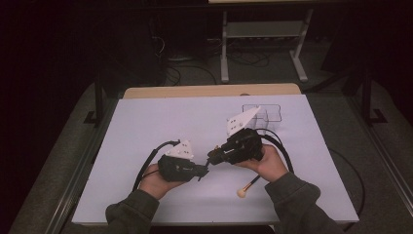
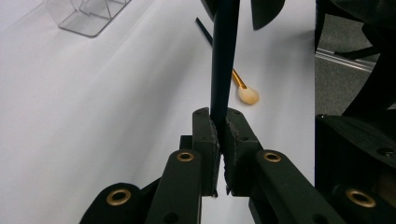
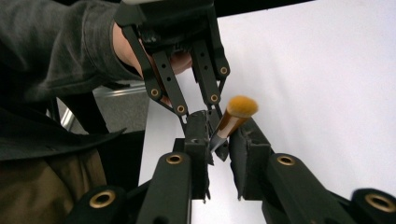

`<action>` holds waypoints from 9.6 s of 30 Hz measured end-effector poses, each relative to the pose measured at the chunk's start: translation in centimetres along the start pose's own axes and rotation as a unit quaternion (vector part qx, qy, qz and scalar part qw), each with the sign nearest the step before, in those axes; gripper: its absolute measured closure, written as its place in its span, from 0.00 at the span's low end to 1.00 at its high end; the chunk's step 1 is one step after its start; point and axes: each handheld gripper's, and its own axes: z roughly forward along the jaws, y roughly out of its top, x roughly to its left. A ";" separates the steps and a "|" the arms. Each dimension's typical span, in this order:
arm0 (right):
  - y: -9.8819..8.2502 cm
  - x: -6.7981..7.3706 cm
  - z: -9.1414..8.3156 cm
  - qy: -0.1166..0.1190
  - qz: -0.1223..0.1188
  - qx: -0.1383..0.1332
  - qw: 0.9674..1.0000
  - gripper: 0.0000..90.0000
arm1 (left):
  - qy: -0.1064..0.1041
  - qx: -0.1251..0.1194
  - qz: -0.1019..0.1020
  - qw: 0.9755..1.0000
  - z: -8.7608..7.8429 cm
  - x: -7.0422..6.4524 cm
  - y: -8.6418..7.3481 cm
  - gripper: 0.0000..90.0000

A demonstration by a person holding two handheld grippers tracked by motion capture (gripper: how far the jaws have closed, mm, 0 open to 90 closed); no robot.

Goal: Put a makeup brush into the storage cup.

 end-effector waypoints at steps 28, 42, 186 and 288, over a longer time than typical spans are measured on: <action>0.4 -0.7 -1.4 -0.014 -0.006 0.082 0.997 0.92 | 0.018 0.016 0.001 1.000 -0.6 -0.3 -1.1 0.73; 0.3 -1.9 -2.2 -0.030 0.013 0.107 0.994 0.92 | 0.039 0.014 -0.014 0.999 -2.1 -0.3 -3.3 0.68; 2.8 -16.0 -12.8 -0.192 0.162 0.102 0.963 0.92 | 0.088 -0.034 -0.071 0.993 -5.6 0.4 -8.3 0.33; -4.9 -12.5 -10.5 -0.166 0.177 0.075 0.967 0.73 | 0.079 -0.023 -0.072 0.994 -4.9 0.2 -8.1 0.34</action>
